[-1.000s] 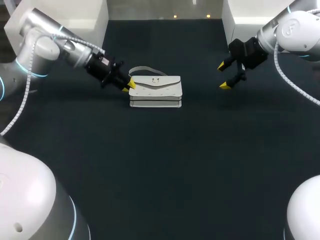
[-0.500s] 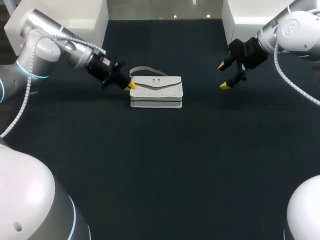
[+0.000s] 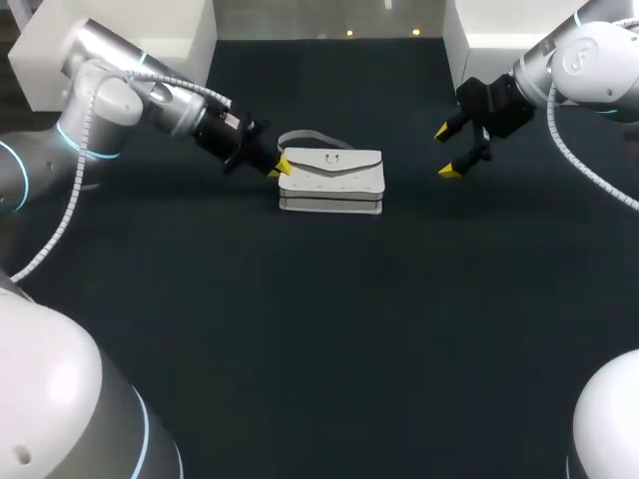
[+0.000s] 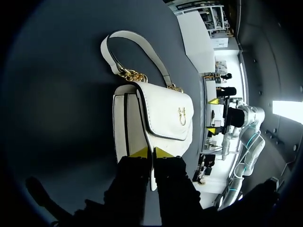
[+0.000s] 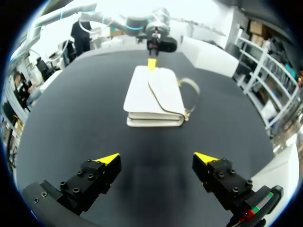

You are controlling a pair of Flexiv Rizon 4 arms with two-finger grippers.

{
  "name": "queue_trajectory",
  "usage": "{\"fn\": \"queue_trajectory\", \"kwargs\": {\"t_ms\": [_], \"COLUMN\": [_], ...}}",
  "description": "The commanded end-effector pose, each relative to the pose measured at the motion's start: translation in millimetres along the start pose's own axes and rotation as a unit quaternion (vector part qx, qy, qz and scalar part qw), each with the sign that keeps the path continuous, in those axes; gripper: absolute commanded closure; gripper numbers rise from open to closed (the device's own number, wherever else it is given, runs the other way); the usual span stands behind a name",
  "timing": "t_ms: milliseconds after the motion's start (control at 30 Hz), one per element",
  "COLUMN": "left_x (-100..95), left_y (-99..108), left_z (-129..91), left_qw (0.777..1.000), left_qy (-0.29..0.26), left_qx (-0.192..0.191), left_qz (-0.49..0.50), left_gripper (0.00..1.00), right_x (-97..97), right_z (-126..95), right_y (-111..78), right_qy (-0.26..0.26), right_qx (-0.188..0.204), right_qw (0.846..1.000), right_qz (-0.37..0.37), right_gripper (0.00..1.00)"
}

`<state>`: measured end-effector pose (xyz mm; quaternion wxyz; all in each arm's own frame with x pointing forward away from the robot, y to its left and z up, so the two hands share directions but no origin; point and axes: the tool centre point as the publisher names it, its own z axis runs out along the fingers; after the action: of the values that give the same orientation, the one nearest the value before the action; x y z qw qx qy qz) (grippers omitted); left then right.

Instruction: Pick up the bag, open it, inspect its contents, close it, and place it on the opposite side

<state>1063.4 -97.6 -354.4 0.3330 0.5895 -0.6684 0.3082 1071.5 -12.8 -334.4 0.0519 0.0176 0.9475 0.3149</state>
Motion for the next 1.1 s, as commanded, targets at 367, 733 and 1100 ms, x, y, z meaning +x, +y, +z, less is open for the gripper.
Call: {"fn": "queue_trajectory", "kwargs": {"t_ms": [367,733,1100], "left_x": [-2.1,-4.2,6.9], "left_y": [-10.3,-6.7,-3.1], "left_z": [6.9,0.8,-11.2], "left_qw": [1.0,1.0,1.0], "left_qy": [0.004,0.003,-0.013], "left_qx": [-0.01,0.004,0.017], "left_qz": [-0.004,-0.009,0.011], "left_gripper": [1.0,1.0,0.0], "right_x": [-0.8,-0.8,-0.8], "right_z": [0.5,0.5,0.5], "right_y": [-0.4,-0.4,-0.4], "right_qy": [0.001,0.001,0.001], "right_qx": [-0.001,-0.001,-0.001], "right_qw": [1.0,1.0,1.0], "right_qz": [0.0,0.0,0.0], "right_gripper": [0.0,0.0,0.0]}}
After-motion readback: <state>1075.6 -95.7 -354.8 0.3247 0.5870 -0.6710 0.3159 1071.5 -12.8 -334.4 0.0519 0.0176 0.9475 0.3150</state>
